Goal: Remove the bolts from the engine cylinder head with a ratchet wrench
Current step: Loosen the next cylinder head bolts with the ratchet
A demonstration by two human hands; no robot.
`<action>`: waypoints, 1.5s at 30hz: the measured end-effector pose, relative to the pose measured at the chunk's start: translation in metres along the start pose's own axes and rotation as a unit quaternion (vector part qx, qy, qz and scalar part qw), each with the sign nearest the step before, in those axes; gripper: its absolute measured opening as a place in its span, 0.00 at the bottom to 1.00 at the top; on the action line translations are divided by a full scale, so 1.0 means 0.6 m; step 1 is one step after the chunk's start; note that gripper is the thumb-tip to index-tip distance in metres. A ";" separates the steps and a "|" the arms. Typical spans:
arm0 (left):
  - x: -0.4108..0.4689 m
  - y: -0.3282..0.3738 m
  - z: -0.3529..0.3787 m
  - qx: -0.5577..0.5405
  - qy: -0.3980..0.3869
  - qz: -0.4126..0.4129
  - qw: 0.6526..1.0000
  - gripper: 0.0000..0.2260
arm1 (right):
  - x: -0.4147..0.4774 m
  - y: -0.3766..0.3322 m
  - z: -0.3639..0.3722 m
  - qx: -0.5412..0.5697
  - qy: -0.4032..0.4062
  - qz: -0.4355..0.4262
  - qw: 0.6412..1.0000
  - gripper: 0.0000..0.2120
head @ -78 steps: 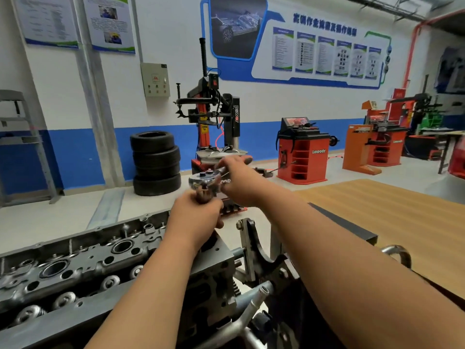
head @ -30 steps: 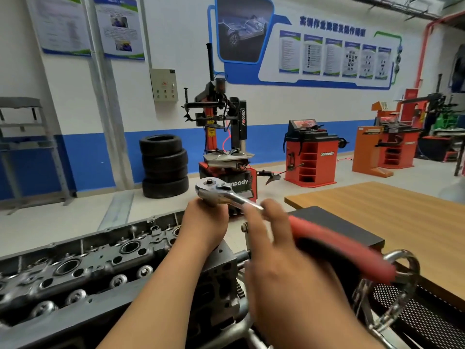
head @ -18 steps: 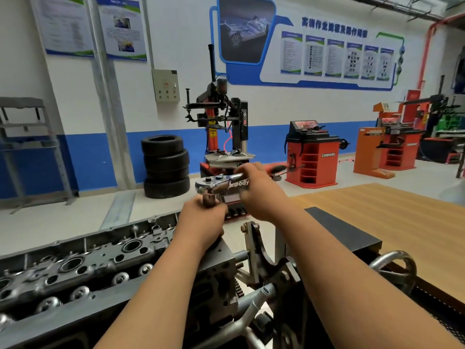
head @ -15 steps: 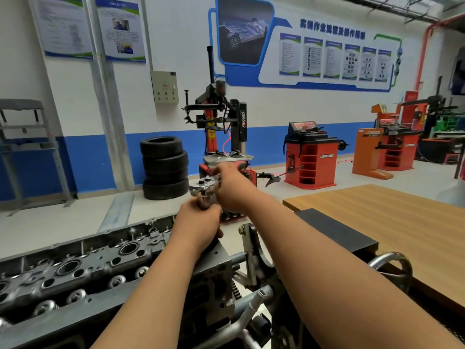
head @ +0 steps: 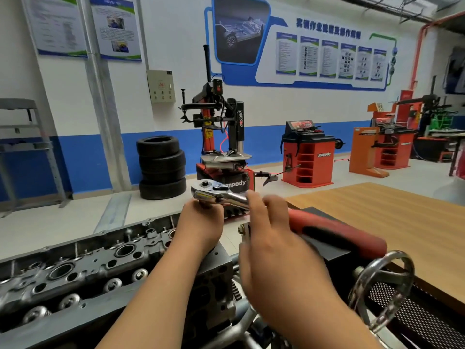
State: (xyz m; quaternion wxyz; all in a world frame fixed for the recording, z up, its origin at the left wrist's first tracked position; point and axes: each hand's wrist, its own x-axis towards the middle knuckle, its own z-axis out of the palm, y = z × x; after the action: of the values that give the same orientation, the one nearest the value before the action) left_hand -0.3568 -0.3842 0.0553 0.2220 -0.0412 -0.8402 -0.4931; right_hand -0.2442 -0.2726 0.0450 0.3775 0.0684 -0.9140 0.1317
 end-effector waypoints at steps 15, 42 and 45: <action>-0.007 -0.001 -0.007 -0.121 -0.005 -0.083 0.989 0.05 | 0.255 0.008 0.154 0.270 -0.152 -0.012 0.951 0.15; -0.008 0.005 -0.003 -0.061 -0.012 -0.058 0.996 0.06 | 0.155 0.055 0.093 0.158 -0.042 0.068 0.984 0.22; -0.013 0.007 -0.010 -0.108 -0.005 -0.068 0.992 0.09 | 0.228 0.026 0.130 0.246 -0.125 0.052 0.960 0.19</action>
State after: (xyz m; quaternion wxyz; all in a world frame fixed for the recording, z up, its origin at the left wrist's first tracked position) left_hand -0.3465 -0.3860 0.0576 0.1779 -0.0104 -0.7840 -0.5947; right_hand -0.3966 -0.2840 0.0859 0.2243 0.1276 -0.8956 0.3624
